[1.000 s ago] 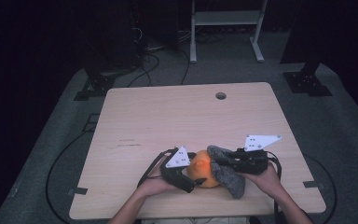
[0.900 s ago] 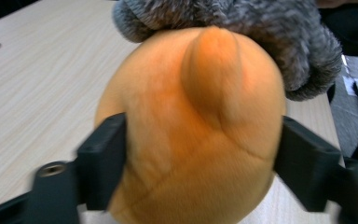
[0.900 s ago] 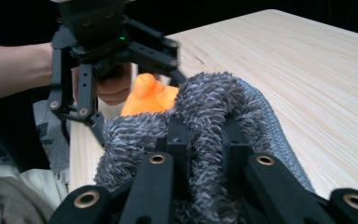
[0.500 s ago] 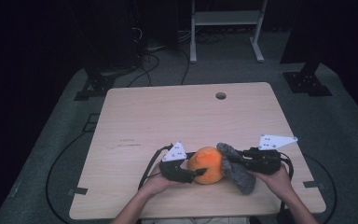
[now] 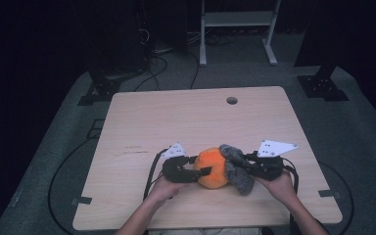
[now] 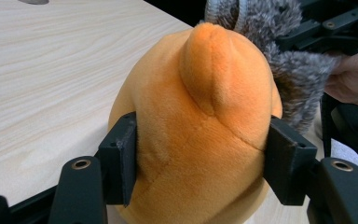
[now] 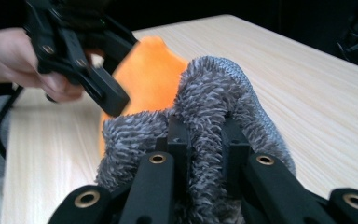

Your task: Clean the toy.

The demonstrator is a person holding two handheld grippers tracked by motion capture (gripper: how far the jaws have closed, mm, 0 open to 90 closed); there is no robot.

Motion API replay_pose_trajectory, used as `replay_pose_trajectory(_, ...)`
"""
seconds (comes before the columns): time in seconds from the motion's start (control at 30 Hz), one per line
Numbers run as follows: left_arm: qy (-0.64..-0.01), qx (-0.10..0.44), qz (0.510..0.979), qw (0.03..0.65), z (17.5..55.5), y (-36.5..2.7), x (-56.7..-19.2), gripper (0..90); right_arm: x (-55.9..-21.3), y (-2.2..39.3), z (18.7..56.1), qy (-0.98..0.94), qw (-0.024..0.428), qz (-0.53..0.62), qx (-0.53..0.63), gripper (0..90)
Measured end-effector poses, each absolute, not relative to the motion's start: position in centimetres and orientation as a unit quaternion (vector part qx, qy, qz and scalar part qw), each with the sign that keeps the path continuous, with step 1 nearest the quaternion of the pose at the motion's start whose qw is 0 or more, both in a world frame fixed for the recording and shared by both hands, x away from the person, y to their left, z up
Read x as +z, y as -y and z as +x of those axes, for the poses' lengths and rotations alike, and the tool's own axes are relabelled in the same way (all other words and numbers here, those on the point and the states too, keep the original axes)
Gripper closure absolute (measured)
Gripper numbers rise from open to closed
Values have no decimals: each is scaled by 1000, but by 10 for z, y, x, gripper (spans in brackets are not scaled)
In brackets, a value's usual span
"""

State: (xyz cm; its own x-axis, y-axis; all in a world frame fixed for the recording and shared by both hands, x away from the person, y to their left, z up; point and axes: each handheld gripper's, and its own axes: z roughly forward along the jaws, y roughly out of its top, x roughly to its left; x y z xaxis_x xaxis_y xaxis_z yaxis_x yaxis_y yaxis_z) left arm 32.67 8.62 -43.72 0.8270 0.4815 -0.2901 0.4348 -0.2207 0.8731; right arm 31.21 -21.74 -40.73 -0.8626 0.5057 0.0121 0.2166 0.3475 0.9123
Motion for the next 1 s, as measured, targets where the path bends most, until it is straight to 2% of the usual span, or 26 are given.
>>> replay_pose_trajectory(0.13,-295,32,779,552,325,-82,-438,356,-405,217,305,-805,136,216,536,775)
replay_pose_trajectory(0.2,-288,38,783,550,323,-80,-438,344,-404,211,302,-801,121,206,549,775)
replay_pose_trajectory(0.33,-256,33,797,546,320,-80,-436,248,-405,207,301,-805,113,199,548,775)
replay_pose_trajectory(0.4,-240,40,804,542,318,-79,-436,229,-407,211,302,-802,109,210,549,775)
replay_pose_trajectory(0.6,-225,80,814,530,308,-70,-437,355,-405,207,294,-799,101,206,556,775)
replay_pose_trajectory(0.77,-242,72,806,536,311,-75,-438,376,-403,203,296,-800,116,203,553,775)
replay_pose_trajectory(0.83,-246,66,803,538,314,-79,-438,375,-405,210,301,-799,127,216,547,775)
replay_pose_trajectory(1.0,-248,58,800,543,316,-80,-438,363,-414,233,307,-792,123,251,544,775)
